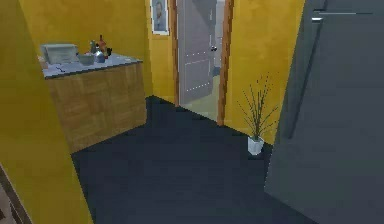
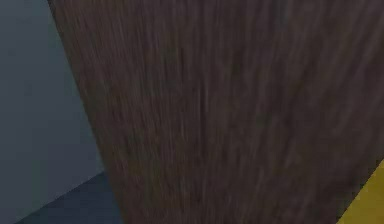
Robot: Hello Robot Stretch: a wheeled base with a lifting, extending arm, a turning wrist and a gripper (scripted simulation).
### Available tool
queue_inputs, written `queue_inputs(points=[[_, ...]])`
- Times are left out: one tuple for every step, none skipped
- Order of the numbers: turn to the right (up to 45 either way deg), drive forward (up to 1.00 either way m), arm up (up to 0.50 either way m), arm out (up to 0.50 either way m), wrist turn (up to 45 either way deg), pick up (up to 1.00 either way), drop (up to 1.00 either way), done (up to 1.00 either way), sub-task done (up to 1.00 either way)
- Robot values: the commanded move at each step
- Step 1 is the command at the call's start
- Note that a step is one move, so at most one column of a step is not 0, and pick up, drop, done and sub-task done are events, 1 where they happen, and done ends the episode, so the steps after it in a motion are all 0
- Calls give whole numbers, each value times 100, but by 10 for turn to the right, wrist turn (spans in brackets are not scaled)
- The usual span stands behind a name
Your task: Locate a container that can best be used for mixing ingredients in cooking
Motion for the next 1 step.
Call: queue_inputs(points=[[-90,0,0,0,0,0,0,0,0]])
